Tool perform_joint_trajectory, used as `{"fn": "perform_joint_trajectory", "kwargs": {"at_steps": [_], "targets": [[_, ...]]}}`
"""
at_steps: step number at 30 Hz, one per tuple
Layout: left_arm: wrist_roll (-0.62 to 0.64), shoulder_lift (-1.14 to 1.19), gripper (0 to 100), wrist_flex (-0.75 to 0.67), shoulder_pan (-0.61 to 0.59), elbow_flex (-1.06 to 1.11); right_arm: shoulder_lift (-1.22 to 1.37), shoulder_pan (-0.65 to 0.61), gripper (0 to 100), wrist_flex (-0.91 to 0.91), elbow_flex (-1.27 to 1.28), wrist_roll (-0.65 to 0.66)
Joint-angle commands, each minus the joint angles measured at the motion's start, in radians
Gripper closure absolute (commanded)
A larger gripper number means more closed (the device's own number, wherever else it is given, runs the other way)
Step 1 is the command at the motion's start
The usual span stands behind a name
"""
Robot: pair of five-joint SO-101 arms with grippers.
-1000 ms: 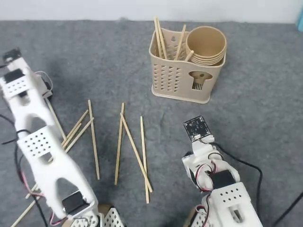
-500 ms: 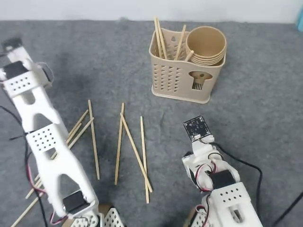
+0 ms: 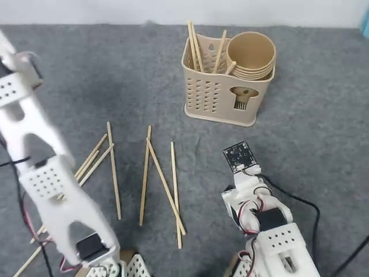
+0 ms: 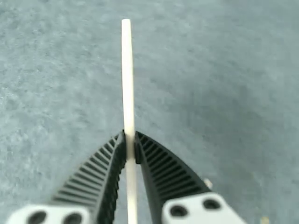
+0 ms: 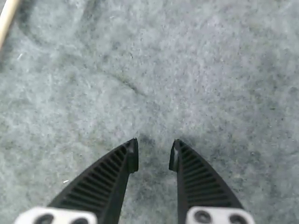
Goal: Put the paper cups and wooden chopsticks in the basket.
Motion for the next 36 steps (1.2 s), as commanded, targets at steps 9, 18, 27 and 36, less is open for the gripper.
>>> {"fn": "perform_joint_trajectory", "kwargs": {"at_steps": [9, 18, 27, 36], "targets": [[-0.006, -0.69, 99, -0.127, 0.367, 0.375, -0.016, 0.002, 87.6, -0.016, -0.009, 0.015], [-0.006, -0.786, 99, -0.381, 0.644, 0.384, -0.016, 0.004, 87.6, -0.018, -0.009, 0.015], [-0.008, -0.787, 99, -0.655, 0.844, 0.387, -0.016, 0.004, 87.6, -0.021, -0.009, 0.017], [0.13, -0.83, 99, -1.069, 0.921, 0.719, -0.016, 0.004, 87.6, -0.025, -0.009, 0.017]]}}
